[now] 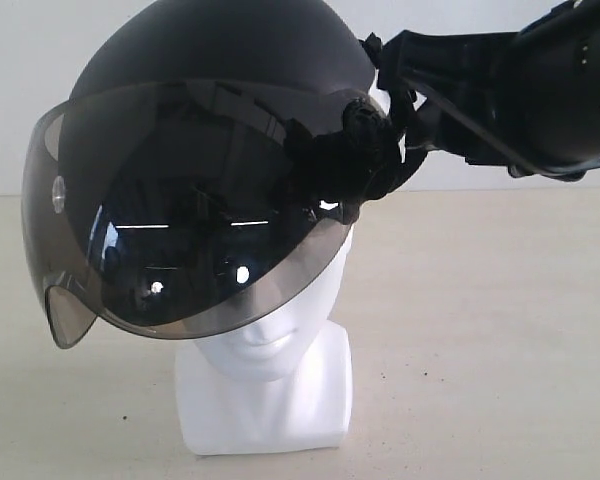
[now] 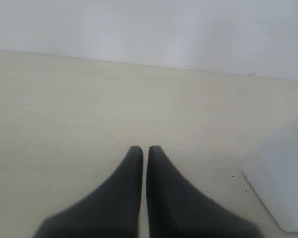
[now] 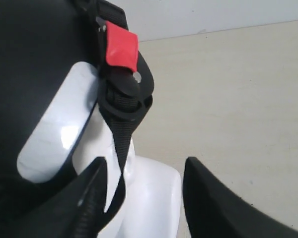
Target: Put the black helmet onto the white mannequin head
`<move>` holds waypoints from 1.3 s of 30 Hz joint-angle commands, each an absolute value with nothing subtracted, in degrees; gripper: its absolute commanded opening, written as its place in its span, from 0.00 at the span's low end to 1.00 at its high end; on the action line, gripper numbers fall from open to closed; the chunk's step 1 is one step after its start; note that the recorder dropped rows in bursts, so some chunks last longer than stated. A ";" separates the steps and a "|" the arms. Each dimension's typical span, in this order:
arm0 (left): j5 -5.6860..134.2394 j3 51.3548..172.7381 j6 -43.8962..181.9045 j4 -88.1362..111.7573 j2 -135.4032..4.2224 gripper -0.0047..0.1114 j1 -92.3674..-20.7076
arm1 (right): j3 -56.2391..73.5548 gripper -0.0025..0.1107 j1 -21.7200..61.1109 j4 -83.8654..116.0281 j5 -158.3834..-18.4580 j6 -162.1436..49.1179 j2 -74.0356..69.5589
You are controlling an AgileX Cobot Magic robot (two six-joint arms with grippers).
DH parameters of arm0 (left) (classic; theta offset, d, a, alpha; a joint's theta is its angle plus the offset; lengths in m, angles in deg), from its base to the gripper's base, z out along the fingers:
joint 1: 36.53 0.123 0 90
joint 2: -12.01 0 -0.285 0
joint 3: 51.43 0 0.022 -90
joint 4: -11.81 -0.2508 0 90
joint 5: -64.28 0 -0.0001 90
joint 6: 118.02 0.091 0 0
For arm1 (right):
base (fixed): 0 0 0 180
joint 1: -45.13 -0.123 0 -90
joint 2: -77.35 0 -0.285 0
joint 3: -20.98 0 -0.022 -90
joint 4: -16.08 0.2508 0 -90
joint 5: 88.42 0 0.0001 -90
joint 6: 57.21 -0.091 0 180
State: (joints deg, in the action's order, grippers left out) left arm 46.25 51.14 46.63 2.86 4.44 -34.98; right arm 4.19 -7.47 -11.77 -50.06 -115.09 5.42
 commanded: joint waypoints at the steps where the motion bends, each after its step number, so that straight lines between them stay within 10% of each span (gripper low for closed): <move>1: 46.75 51.35 46.71 2.89 4.22 0.08 -34.81 | 4.44 0.43 -7.40 -11.86 -50.94 -115.04 5.30; 11: 46.75 51.35 46.71 2.89 4.22 0.08 -34.81 | 4.44 0.39 -7.40 -13.03 -52.02 -115.40 1.46; 17: 46.75 51.35 46.71 2.89 4.22 0.08 -34.81 | 4.44 0.02 -7.40 -14.92 -51.45 -115.59 1.60; 39: 46.75 51.35 46.71 2.89 4.22 0.08 -34.81 | 0.42 0.02 -7.40 -18.69 -40.98 -118.46 1.48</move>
State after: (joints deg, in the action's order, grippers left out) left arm 46.25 51.14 46.63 2.86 4.44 -34.98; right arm 2.91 -7.96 -16.00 -46.90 -117.23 1.36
